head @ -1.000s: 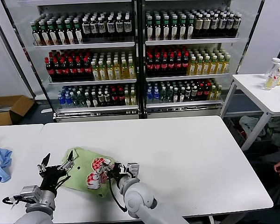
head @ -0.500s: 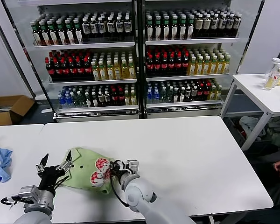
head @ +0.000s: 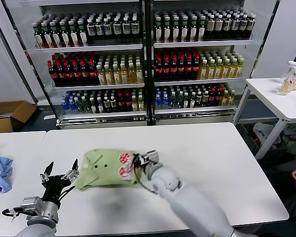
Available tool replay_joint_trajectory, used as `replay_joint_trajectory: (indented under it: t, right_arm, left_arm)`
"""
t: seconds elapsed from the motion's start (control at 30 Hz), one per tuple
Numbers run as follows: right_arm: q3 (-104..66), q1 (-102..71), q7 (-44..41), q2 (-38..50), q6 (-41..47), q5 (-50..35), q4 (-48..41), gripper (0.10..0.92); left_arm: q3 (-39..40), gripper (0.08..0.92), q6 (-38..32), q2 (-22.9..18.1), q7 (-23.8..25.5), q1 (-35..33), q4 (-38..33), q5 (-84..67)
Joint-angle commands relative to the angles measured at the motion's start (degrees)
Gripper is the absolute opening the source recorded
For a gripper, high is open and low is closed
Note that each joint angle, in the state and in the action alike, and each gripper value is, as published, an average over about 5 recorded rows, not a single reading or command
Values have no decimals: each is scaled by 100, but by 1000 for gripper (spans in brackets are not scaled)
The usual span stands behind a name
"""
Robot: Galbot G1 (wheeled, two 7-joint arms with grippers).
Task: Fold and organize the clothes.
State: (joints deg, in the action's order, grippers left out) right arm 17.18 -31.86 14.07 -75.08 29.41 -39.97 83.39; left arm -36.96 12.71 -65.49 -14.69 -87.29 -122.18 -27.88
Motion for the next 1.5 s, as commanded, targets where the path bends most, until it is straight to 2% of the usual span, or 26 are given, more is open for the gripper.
replay_joint_trajectory:
  t: [0.03,0.2,0.33,0.5,0.7,0.83,1.03,1.23,1.3,1.5]
  right_arm:
    - [-148,1201,-2673,1066,-32,1466,-829,118]
    - [-294,1250,-3245,1179,-481,2211,-1361,118]
    - [-506,1057,-3390,1278,-450,2462,-1311,118]
    - [-977,486,-2827,1477,-859,2390,-716,140]
    - [-1598,-569,-1529,1801,-1845,2380,361,296]
    - [-1977,-1208,-991,2000,-2338,2404,978,417]
    - [-3040,-2772,-463,1985,-2310,2037,2249,581]
    - [-3911,-4230,-436,1772,-2214,1671,3253,754]
    - [-4066,-4520,-472,1707,-2247,1725,3387,799]
    - [-4206,-4860,-523,1533,-2356,1864,3458,822]
  left_arm:
    - [75,822,17,3,25,2,-31,25]
    - [132,823,34,4,52,7,-51,42]
    - [181,823,52,5,70,-9,-81,70]
    - [240,823,66,1,71,-7,-120,106]
    - [309,823,62,-11,72,12,-126,152]
    - [354,822,58,-8,77,59,-73,178]
    - [364,823,53,-16,90,118,11,188]
    - [298,823,53,79,127,87,58,160]
    - [270,823,61,104,135,85,61,148]
    - [227,823,92,131,181,56,35,158]
